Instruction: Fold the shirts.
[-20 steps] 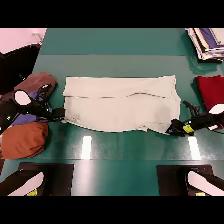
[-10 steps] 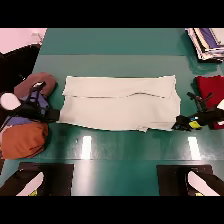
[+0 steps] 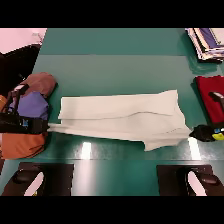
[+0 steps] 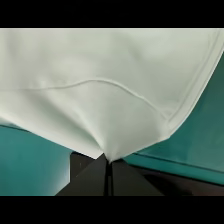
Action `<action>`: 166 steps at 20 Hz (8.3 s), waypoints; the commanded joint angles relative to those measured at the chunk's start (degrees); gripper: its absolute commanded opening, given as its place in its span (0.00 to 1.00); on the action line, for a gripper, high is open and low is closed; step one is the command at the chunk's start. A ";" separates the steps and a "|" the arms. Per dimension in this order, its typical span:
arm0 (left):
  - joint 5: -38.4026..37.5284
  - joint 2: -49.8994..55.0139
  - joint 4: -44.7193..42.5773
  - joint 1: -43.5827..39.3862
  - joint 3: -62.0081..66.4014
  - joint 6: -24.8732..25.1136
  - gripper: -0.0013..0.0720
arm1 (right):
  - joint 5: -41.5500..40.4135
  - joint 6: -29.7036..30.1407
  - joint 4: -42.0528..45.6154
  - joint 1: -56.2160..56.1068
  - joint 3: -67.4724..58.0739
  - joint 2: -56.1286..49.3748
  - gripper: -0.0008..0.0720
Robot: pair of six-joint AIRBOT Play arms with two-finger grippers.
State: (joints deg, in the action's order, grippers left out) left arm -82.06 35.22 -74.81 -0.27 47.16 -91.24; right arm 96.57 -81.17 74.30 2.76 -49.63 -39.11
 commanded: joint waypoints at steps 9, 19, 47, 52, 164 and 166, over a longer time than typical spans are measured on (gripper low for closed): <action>27.96 28.39 -1.01 0.02 1.53 0.90 0.05 | -14.36 4.72 -0.44 -7.43 -26.08 -40.63 0.03; 22.29 34.45 -0.63 0.02 12.98 1.25 0.83 | -10.36 10.01 -17.27 2.71 -31.87 -50.07 0.49; 34.42 51.36 14.99 -28.15 23.45 -4.74 0.05 | -8.11 22.99 -29.29 5.53 -21.59 -52.89 0.03; 34.27 57.96 15.06 -33.07 29.81 -3.56 0.05 | -8.81 14.84 -37.03 2.23 -25.92 -40.44 0.03; 39.50 15.37 12.46 -30.21 1.40 -10.88 0.05 | -31.34 4.07 -17.77 25.94 -56.46 -56.65 0.03; 39.89 15.37 12.46 -30.21 1.40 -10.91 0.05 | -33.94 4.07 -17.79 27.67 -56.46 -56.65 0.03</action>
State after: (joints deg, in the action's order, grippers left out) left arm -43.09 50.65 -62.67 -30.35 48.49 -101.58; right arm 67.57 -77.06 56.38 25.78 -106.02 -95.83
